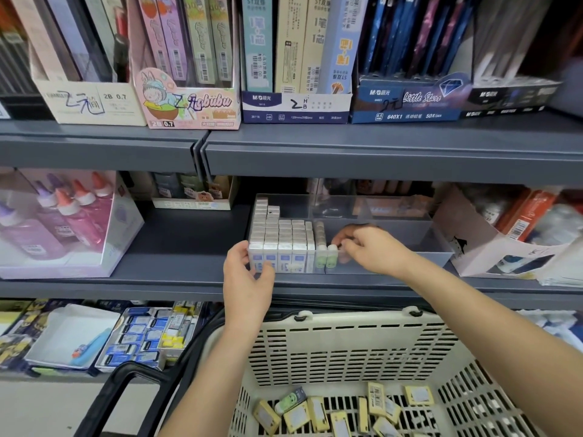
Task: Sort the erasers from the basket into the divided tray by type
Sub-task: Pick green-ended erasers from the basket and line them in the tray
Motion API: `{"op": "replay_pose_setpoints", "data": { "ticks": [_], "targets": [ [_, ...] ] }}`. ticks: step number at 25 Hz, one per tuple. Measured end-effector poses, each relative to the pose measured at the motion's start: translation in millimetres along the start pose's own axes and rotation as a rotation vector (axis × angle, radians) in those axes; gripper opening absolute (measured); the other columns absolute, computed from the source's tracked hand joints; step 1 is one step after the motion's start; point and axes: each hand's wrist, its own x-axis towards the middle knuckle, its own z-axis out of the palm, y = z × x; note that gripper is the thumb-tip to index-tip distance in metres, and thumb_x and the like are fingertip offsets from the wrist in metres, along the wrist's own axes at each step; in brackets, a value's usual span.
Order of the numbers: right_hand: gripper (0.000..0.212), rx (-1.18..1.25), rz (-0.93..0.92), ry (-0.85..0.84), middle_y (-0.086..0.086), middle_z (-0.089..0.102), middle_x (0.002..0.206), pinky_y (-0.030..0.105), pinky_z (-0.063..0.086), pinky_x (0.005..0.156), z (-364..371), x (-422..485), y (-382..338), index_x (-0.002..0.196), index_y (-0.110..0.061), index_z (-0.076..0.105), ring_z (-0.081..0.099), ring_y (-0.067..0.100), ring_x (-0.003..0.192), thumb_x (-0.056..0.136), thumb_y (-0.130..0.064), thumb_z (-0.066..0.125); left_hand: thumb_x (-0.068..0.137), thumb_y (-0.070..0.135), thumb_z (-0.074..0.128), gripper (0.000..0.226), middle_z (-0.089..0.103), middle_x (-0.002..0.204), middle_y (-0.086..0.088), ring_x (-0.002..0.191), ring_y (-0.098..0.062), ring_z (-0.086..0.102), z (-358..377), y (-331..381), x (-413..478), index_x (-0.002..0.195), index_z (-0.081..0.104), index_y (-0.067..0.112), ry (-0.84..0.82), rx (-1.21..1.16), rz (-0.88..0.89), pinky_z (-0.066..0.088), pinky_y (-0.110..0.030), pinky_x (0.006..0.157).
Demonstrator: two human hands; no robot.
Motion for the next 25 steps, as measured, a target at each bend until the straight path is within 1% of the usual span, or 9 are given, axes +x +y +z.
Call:
{"op": "replay_pose_setpoints", "data": {
  "ticks": [4, 7, 9, 11, 14, 17, 19, 22, 25],
  "targets": [
    [0.029, 0.008, -0.016, 0.018, 0.001, 0.066, 0.112, 0.021, 0.041, 0.086, -2.4, -6.9, -2.2, 0.116, -0.016, 0.059, 0.06, 0.015, 0.104, 0.096, -0.013, 0.039, 0.088, 0.013, 0.058, 0.055, 0.042, 0.127, 0.007, 0.121, -0.009, 0.043, 0.8, 6.7, -14.5, 0.138, 0.035, 0.014, 0.005, 0.067, 0.033, 0.037, -0.029, 0.101],
    [0.028, 0.089, -0.06, 0.147, -0.002, 0.069, 0.107, 0.028, 0.044, 0.097, -8.2, -22.6, -1.0, 0.115, -0.017, 0.06, 0.062, 0.013, 0.104, 0.094, -0.01, 0.042, 0.088, 0.014, 0.059, 0.054, 0.036, 0.124, 0.011, 0.119, -0.004, 0.036, -3.1, 16.7, -32.9, 0.136, 0.036, 0.016, 0.036, 0.113, 0.067, 0.03, -0.023, 0.1],
    [0.023, 0.181, -0.091, 0.266, -0.014, 0.069, 0.095, 0.025, 0.047, 0.089, -8.0, -45.1, 0.5, 0.105, -0.027, 0.062, 0.063, 0.006, 0.096, 0.093, -0.013, 0.047, 0.088, 0.015, 0.059, 0.046, 0.042, 0.125, 0.012, 0.117, -0.002, 0.04, -5.8, 18.9, -55.8, 0.129, 0.04, 0.023, 0.029, 0.082, 0.119, 0.034, -0.024, 0.099],
    [0.021, 0.349, -0.112, 0.3, -0.019, 0.069, 0.079, 0.019, 0.049, 0.079, 0.8, -75.5, 0.5, 0.09, -0.037, 0.06, 0.064, 0.001, 0.084, 0.092, -0.019, 0.051, 0.087, 0.017, 0.058, 0.033, 0.052, 0.115, 0.013, 0.107, 0.001, 0.05, -3.8, 16.8, -83.4, 0.113, 0.047, 0.032, -0.058, 0.033, 0.172, 0.042, -0.02, 0.091],
    [0.014, 0.391, -0.137, 0.166, -0.016, 0.068, 0.071, 0.013, 0.05, 0.069, 36.8, -117.5, 8.0, 0.081, -0.041, 0.059, 0.064, -0.002, 0.071, 0.087, -0.031, 0.051, 0.086, 0.019, 0.059, 0.023, 0.057, 0.1, 0.017, 0.093, 0.001, 0.055, 8.5, 0.0, -114.0, 0.096, 0.05, 0.037, -0.316, 0.146, 0.114, 0.043, -0.013, 0.082],
    [0.011, 0.185, -0.122, -0.129, -0.02, 0.06, 0.072, 0.01, 0.042, 0.062, 86.2, -139.2, 22.4, 0.085, -0.036, 0.059, 0.056, -0.01, 0.066, 0.091, -0.031, 0.051, 0.089, 0.014, 0.058, 0.012, 0.062, 0.101, 0.005, 0.092, -0.008, 0.057, 19.0, -33.1, -120.5, 0.1, 0.058, 0.02, -0.458, 0.35, -0.071, 0.043, -0.017, 0.083],
    [0.011, 0.063, -0.095, -0.286, -0.019, 0.06, 0.081, 0.009, 0.041, 0.065, 121.1, -141.9, 35.3, 0.093, -0.027, 0.063, 0.055, -0.009, 0.071, 0.092, -0.028, 0.052, 0.09, 0.011, 0.056, 0.016, 0.064, 0.108, -0.007, 0.099, -0.018, 0.059, 15.5, -61.0, -120.3, 0.106, 0.06, 0.008, -0.497, 0.464, -0.218, 0.045, -0.025, 0.087],
    [0.019, -0.086, -0.04, -0.415, -0.002, 0.066, 0.1, 0.026, 0.049, 0.077, 160.2, -140.8, 48.5, 0.104, -0.017, 0.063, 0.06, 0.013, 0.089, 0.092, -0.025, 0.05, 0.092, 0.01, 0.052, 0.023, 0.06, 0.118, -0.011, 0.108, -0.022, 0.056, 0.8, -97.0, -123.5, 0.114, 0.057, 0.007, -0.572, 0.643, -0.344, 0.044, -0.027, 0.09],
    [0.023, -0.186, -0.044, -0.455, 0.003, 0.064, 0.108, 0.033, 0.05, 0.082, 173.5, -141.5, 59.0, 0.11, -0.015, 0.061, 0.059, 0.019, 0.096, 0.093, -0.024, 0.048, 0.091, 0.01, 0.051, 0.032, 0.055, 0.13, -0.009, 0.117, -0.024, 0.053, -5.0, -115.8, -121.6, 0.123, 0.053, 0.014, -0.582, 0.798, -0.325, 0.044, -0.032, 0.096]
  ]
}}
